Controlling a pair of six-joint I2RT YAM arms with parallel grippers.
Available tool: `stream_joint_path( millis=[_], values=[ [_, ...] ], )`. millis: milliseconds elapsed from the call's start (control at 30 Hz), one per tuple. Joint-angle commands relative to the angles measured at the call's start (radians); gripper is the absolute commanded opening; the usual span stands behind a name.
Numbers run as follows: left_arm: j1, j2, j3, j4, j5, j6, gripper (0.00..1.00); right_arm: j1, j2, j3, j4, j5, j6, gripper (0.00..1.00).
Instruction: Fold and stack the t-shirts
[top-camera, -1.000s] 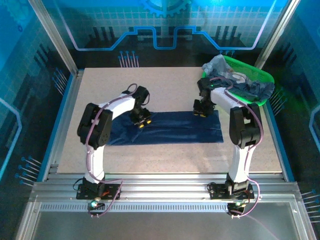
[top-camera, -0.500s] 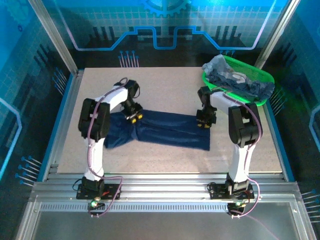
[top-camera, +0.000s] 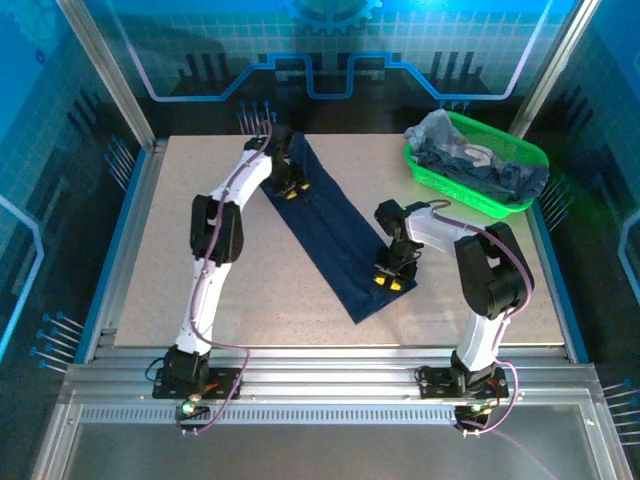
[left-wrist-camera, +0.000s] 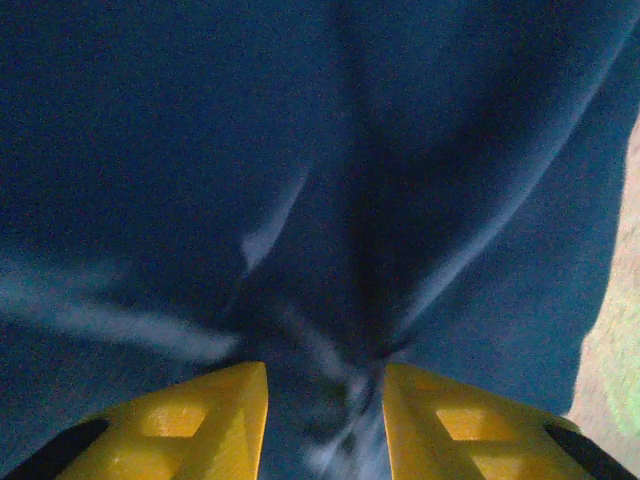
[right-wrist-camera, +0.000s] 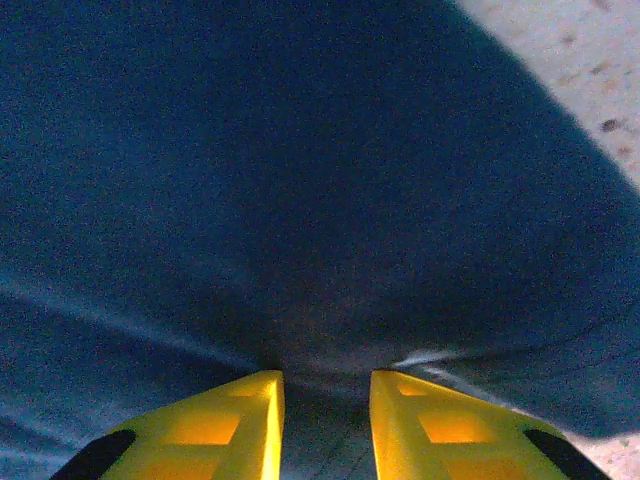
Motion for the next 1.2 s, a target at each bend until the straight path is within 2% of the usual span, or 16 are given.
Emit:
stream_joint_path(
  millis=[0, 67, 233, 333, 533, 733, 933, 1067, 1167],
  values=[
    [0.009, -0.243, -0.219, 0.107, -0.056, -0.062, 0.36, 0.0, -0.051, 0.126, -0.029, 0.014, -0.004, 0.33],
    [0.017, -0.277, -0.295, 0.132, -0.042, -0.114, 0.35, -0.003, -0.033, 0.209, -0.021, 0.043, -0.055, 0.35],
    [0.038, -0.215, -0.317, 0.161, -0.003, -0.251, 0.32, -0.012, 0.114, 0.38, 0.035, 0.048, -0.194, 0.33],
    [0.045, -0.168, -0.298, 0.224, -0.002, -0.337, 0.3, -0.04, 0.181, 0.393, 0.085, 0.017, -0.238, 0.31],
    [0.045, -0.065, -0.236, 0.235, 0.03, -0.374, 0.27, -0.065, 0.282, 0.381, 0.085, -0.039, -0.269, 0.29],
    [0.015, 0.009, -0.224, 0.306, 0.115, -0.354, 0.25, -0.029, 0.245, 0.215, 0.129, -0.071, -0.185, 0.28],
    [-0.043, 0.109, -0.107, 0.341, 0.194, -0.34, 0.25, 0.026, 0.131, 0.033, 0.21, -0.104, -0.029, 0.29],
    [-0.062, 0.151, -0.037, 0.335, 0.203, -0.339, 0.25, 0.038, 0.099, -0.007, 0.241, -0.115, 0.045, 0.29],
    [-0.057, 0.167, -0.012, 0.326, 0.191, -0.345, 0.25, 0.031, 0.123, 0.027, 0.229, -0.1, 0.05, 0.29]
  ],
)
